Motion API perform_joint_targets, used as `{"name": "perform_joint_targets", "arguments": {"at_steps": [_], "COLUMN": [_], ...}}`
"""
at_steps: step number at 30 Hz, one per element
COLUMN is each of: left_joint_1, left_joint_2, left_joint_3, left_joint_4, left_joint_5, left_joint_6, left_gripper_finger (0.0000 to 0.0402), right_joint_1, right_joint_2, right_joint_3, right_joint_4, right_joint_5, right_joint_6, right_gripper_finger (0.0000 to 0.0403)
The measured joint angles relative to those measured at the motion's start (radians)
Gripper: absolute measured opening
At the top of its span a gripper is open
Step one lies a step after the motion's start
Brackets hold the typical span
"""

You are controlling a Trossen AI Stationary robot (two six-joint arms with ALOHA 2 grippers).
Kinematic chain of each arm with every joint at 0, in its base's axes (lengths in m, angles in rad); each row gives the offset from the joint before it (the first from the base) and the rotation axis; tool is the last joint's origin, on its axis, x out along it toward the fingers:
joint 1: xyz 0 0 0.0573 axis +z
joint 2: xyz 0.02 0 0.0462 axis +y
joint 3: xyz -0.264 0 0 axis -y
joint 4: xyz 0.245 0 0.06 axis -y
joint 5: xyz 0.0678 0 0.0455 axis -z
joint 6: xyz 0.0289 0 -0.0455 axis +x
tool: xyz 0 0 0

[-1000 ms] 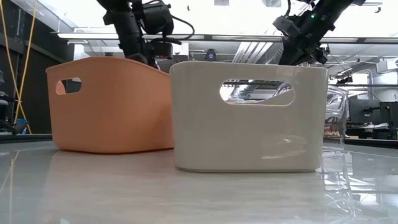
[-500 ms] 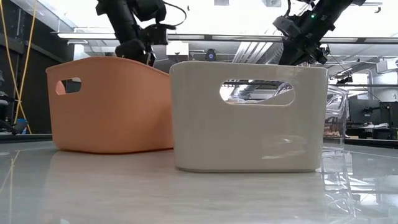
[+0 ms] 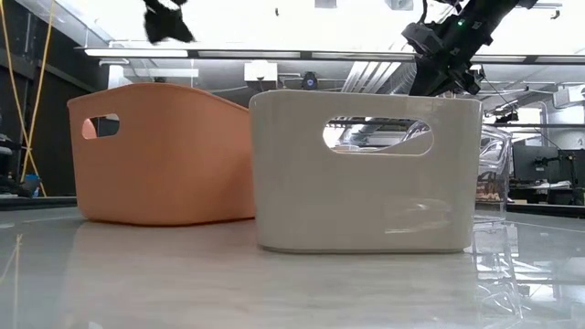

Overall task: Sort spices by type
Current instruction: Put the yellow seasoning bottle into the orange bin

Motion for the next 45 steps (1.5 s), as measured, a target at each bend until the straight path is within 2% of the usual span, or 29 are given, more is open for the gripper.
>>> {"name": "perform_joint_targets", "arguments": {"at_steps": [5, 9, 15, 20, 23, 30, 37, 41, 45], "left_joint_1": [-0.324, -0.543, -0.803, -0.965, -1.033, -1.148, -1.157, -1.153, -1.125], "left_joint_2": [-0.002, 0.024, 0.071, 0.124, 0.152, 0.167, 0.167, 0.167, 0.166], "left_joint_3": [-0.001, -0.002, -0.002, -0.002, -0.002, -0.002, -0.002, -0.002, -0.002], "left_joint_4": [-0.200, -0.334, -0.319, -0.276, -0.266, -0.185, -0.184, -0.179, -0.168], "left_joint_5": [-0.108, -0.111, -0.035, -0.029, -0.054, -0.177, -0.153, -0.152, -0.139], "left_joint_6": [-0.190, -0.458, -0.846, -0.979, -1.002, -1.050, -1.021, -0.953, -0.949], "left_gripper_finger": [0.0255, 0.0255, 0.0255, 0.0255, 0.0255, 0.0255, 0.0255, 0.0255, 0.0266], "right_joint_1": [0.000, 0.000, 0.003, 0.060, 0.126, 0.301, 0.409, 0.445, 0.473], "right_joint_2": [0.000, 0.000, 0.000, 0.000, 0.000, 0.027, 0.112, 0.173, 0.223], "right_joint_3": [0.000, 0.000, 0.000, 0.000, 0.000, 0.000, 0.000, 0.000, 0.000], "right_joint_4": [0.000, 0.006, 0.120, 0.252, 0.297, 0.340, 0.341, 0.348, 0.349], "right_joint_5": [-0.017, -0.021, -0.112, -0.166, -0.151, 0.051, 0.124, 0.129, 0.129], "right_joint_6": [-0.018, -0.019, -0.034, 0.018, 0.103, 0.309, 0.422, 0.445, 0.445], "right_gripper_finger": [0.0001, 0.0001, 0.0001, 0.0001, 0.0001, 0.0001, 0.0001, 0.0001, 0.0001]}}
